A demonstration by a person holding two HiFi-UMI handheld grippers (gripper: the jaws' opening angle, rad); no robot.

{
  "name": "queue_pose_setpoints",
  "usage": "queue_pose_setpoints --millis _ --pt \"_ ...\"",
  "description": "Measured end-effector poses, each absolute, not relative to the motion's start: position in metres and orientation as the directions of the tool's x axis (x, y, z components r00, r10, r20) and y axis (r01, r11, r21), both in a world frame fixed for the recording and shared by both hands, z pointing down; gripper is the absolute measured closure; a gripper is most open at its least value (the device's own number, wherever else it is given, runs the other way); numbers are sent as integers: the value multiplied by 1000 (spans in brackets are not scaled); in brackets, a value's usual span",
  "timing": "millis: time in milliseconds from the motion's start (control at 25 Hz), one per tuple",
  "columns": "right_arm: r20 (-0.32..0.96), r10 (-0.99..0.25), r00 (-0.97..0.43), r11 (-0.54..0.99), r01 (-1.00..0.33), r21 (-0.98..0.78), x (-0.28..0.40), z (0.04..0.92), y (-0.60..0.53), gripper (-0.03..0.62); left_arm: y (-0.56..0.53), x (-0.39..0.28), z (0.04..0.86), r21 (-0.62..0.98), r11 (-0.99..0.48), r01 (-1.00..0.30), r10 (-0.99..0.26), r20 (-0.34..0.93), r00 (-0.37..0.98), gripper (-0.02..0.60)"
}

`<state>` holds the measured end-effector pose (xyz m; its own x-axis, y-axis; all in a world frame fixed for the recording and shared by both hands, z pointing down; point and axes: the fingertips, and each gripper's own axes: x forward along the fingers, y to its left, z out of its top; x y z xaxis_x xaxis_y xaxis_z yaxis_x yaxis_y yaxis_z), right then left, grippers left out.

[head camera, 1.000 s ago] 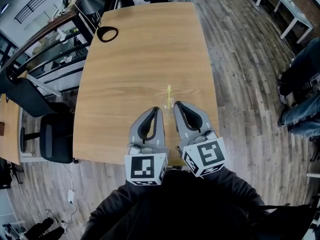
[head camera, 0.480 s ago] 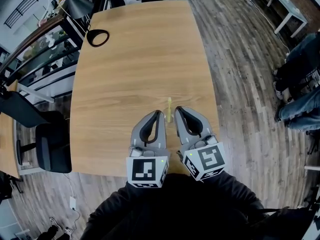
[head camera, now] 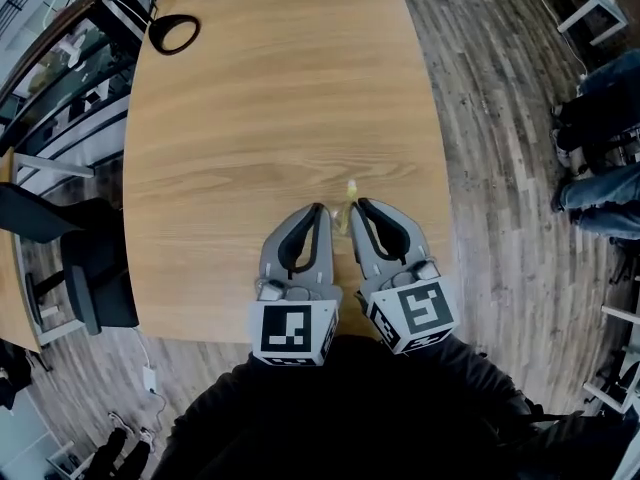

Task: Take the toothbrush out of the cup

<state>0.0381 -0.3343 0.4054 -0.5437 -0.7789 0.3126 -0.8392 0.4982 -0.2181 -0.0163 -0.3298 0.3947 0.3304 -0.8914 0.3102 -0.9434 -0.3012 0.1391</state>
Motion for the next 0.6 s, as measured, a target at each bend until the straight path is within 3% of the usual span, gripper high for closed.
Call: queue_pose_setpoints --millis 360,600 --pt "364 -778 -513 472 -858 -201 31 424 -348 471 -348 -22 410 165 -322 -932 -874 328 360 574" --pt "386 -774 -502 465 -864 -192 30 433 -352 462 -352 -25 419 187 -315 -930 -868 341 362 574"
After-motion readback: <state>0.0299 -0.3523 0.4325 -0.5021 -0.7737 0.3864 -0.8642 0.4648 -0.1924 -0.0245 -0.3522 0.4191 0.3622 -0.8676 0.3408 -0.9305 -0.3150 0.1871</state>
